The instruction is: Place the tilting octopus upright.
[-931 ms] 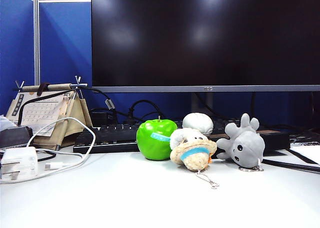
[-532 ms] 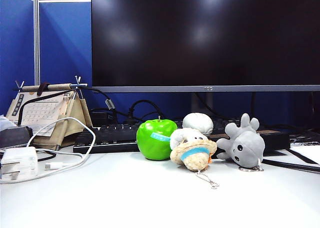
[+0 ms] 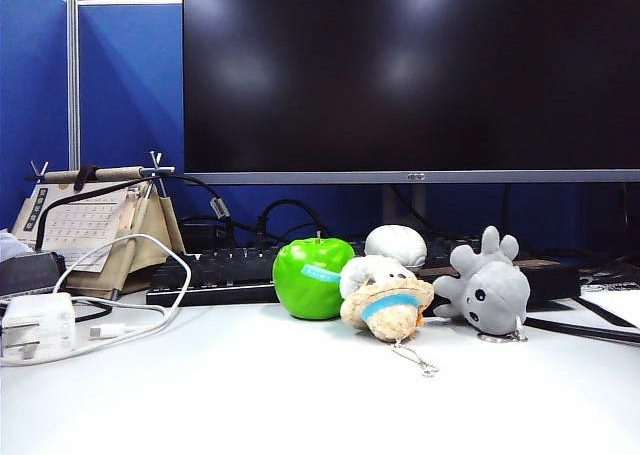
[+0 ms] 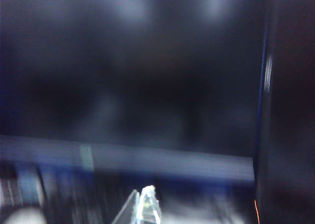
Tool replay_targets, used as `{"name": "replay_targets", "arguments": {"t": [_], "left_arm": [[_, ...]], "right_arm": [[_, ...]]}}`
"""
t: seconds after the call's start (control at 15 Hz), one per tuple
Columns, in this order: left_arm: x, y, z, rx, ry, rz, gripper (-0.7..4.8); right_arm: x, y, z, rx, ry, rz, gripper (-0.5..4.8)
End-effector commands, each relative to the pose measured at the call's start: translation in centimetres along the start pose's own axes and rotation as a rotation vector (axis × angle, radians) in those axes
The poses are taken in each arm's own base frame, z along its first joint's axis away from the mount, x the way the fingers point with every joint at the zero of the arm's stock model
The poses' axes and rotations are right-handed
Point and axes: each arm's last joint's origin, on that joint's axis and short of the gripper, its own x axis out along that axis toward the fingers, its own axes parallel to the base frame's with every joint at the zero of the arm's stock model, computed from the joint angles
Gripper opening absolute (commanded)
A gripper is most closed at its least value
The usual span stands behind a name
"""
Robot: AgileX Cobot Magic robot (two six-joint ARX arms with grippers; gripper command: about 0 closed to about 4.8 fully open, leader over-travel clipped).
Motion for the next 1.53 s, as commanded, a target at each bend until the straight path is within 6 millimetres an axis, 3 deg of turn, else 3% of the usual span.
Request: {"name": "replay_targets", "arguments": {"t": [0.07, 0.27, 0.33, 0.47, 0.6, 0.73, 0.86, 1.06, 1.13, 1.2, 1.46, 1.53], "left_arm": [[0.1, -1.3, 5.6, -0.067, -0.129, -0.127, 0.22], [-0.5, -2.2, 10.2, -0.067, -0.099, -0.139, 0.22], [-0.6, -2.8, 12.6, -0.072, -0.04, -0.17, 0.22], [0.3, -3.7, 15.7, -0.085, 0.074, -0.282, 0.22], [2.1, -4.1, 17.6, -0.101, 0.155, -0.367, 0.22], [6.1, -4.5, 18.8, -0.133, 0.262, -0.526, 0.22], [9.9, -4.5, 18.2, -0.176, 0.352, -0.662, 0.22], [13.7, -5.1, 15.5, -0.287, 0.518, -0.794, 0.22], [14.5, -6.1, 14.4, -0.307, 0.564, -0.837, 0.22], [15.5, -8.5, 12.5, -0.322, 0.632, -0.94, 0.22], [16.1, -14.0, 8.3, -0.288, 0.77, -1.049, 0.22], [16.2, -15.5, 6.4, -0.207, 0.81, -1.038, 0.22]], "right_arm": [[-0.2, 0.4, 6.7, 0.014, -0.13, 0.016, -0.06], [-1.0, 0.8, 11.5, 0.026, -0.056, 0.012, -0.06], [-1.2, 1.1, 13.9, 0.036, 0.001, 0.087, -0.06], [-0.3, 1.5, 16.2, 0.066, 0.106, 0.215, -0.06], [1.4, 1.4, 17.5, 0.114, 0.244, 0.279, -0.06], [4.6, 1.0, 18.1, 0.184, 0.424, 0.308, -0.06], [7.9, 0.6, 17.6, 0.25, 0.551, 0.37, -0.06], [12.0, 0.9, 15.4, 0.363, 0.737, 0.513, -0.06], [13.2, 1.3, 14.3, 0.384, 0.794, 0.545, -0.06], [15.0, 2.8, 12.0, 0.405, 0.893, 0.62, -0.06], [17.4, 5.5, 7.9, 0.433, 1.063, 0.712, -0.06], [18.1, 5.6, 6.6, 0.431, 1.107, 0.685, -0.06]]}}
